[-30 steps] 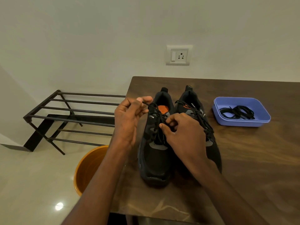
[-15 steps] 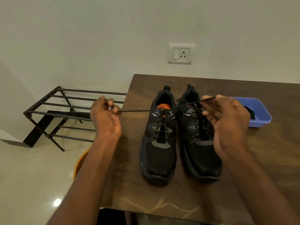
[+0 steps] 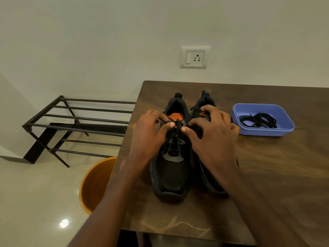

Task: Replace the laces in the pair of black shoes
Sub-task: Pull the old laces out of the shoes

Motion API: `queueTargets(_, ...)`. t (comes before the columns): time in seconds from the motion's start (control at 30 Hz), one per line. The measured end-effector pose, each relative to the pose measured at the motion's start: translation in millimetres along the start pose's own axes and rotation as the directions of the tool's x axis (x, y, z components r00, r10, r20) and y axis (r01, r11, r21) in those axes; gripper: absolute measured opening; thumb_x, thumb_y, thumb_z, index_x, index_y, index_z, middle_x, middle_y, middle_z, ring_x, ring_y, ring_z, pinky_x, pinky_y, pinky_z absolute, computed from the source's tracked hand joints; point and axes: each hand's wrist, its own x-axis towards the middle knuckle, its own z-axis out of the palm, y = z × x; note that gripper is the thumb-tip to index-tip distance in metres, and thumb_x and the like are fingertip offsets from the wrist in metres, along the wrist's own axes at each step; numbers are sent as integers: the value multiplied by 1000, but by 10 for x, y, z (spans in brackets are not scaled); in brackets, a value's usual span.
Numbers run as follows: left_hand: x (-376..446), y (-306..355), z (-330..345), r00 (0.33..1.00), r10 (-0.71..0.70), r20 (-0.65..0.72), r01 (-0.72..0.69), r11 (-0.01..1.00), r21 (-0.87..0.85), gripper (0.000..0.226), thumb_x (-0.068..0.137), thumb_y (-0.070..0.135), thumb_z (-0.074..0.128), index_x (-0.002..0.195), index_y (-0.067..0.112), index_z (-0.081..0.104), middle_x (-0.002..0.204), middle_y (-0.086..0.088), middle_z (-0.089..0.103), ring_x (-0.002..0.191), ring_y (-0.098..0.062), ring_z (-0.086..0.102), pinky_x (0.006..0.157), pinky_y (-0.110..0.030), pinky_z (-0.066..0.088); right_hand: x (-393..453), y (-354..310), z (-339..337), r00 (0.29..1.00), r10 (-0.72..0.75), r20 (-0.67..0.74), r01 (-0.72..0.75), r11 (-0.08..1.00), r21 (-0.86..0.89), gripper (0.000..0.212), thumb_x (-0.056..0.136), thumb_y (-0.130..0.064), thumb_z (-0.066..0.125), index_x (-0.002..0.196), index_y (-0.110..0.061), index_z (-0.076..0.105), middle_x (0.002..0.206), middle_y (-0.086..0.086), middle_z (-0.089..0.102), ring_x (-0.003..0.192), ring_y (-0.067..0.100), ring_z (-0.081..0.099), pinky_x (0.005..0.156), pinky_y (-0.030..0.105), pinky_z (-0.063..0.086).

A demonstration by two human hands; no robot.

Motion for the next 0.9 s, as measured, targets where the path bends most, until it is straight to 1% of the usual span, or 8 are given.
queueTargets(0.13,-11,36,-5,1000,6,13,-4,995,-97,7,97,20,69,92,17,65,102,4,60,93,0,58,77,-7,47,-8,-15,45,999,-24,-27,27,994,108,25,88,-61,69,99,-40,76,143,-9,53,138,19,42,104,54,32)
queueTargets(0.3,0,9,-31,989,-130,-73,105,954,-281,19,104,37,55,107,18,61,100,2,70,94,-12,70,83,-37,61,46,57,51,999,-28,-33,35,973,227,6,89,-41,76,91,-35,76,126,-14,58,124,11,48,100,46,32)
queueTargets(0.43,41,13,-109,945,-280,-170,180,878,-444,10,108,21,50,104,14,56,101,-3,73,100,-11,72,90,-30,57,103,215,-85,996,-35,-79,61,935,349,15,91,-42,67,83,-30,68,114,-10,57,110,15,55,90,48,49)
queueTargets(0.53,28,-26,-155,945,-258,-200,191,934,-302,9,101,13,58,94,15,54,94,-3,64,87,-9,64,74,-28,56,100,366,-235,993,-115,4,105,920,378,23,86,-50,59,77,-30,65,105,-11,62,102,13,59,87,44,53)
queueTargets(0.63,2,-66,-135,978,-124,-169,126,992,5,18,85,23,64,102,26,58,117,-1,54,111,-15,54,95,-45,52,86,412,-289,993,-116,18,107,961,256,37,86,-59,49,73,-29,65,88,-13,62,84,9,59,76,44,54)
queueTargets(0.7,-3,-29,-120,990,-30,-134,44,994,103,27,84,30,67,110,33,62,133,1,48,131,-17,44,111,-51,37,89,338,-266,989,-116,-87,132,970,203,30,91,-53,54,81,-27,66,95,-10,61,91,13,56,79,43,52)
queueTargets(0.77,-11,31,-106,995,91,-43,-83,984,154,25,92,33,71,116,38,68,141,4,47,137,-16,39,111,-46,24,84,215,-193,979,-181,-89,197,956,219,23,93,-43,63,107,-27,70,120,-7,62,113,17,55,92,40,48)
queueTargets(0.9,-27,38,-13,990,143,16,-143,979,146,24,96,31,67,119,34,73,117,9,56,113,-11,53,103,-44,34,19,32,29,953,-270,139,254,959,126,66,91,-63,61,149,-35,47,158,-12,43,146,12,36,110,45,30)
